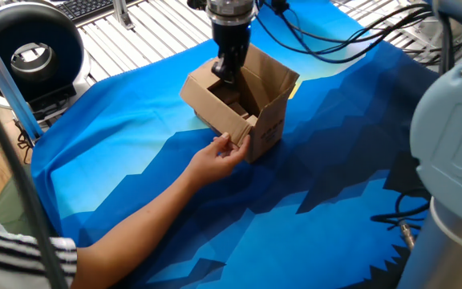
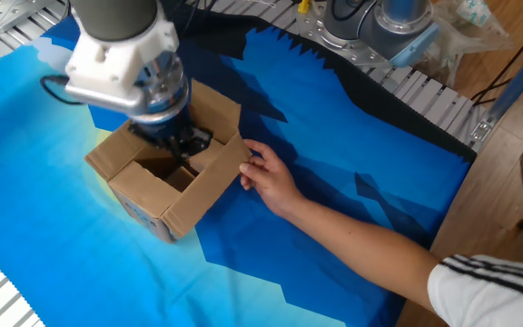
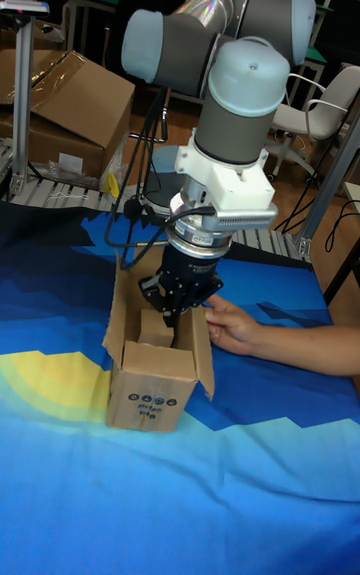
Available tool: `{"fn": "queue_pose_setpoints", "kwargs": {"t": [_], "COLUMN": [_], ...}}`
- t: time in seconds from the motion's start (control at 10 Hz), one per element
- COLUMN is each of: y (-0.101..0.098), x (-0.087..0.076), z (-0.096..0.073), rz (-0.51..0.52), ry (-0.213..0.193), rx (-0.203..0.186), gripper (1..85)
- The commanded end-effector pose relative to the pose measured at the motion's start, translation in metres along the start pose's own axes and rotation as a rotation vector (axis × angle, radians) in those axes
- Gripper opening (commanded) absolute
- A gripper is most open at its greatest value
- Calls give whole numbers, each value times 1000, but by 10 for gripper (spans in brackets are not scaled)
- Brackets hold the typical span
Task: Open a box
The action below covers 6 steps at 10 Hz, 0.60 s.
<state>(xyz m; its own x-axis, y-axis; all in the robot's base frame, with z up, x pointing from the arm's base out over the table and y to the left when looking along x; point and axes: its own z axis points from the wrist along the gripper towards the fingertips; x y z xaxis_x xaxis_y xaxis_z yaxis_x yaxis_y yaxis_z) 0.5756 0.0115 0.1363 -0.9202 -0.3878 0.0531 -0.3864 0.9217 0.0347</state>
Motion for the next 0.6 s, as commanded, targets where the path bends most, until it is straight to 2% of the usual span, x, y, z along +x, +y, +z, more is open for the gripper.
{"fn": "queue_pose_setpoints", "kwargs": {"t": [0.0,0.2,0.3,0.4,0.5], "y": [-2,-2,-3,3,1], "x": [-17,-18,-10,-2,-6], "z": [7,9,5,-3,-5], "rz": [-15,-11,-3,36,78], "ry": [-43,-49,-37,-57,-83], "rx": [-1,-5,-4,-28,-23], "gripper": [13,13,13,13,13]}}
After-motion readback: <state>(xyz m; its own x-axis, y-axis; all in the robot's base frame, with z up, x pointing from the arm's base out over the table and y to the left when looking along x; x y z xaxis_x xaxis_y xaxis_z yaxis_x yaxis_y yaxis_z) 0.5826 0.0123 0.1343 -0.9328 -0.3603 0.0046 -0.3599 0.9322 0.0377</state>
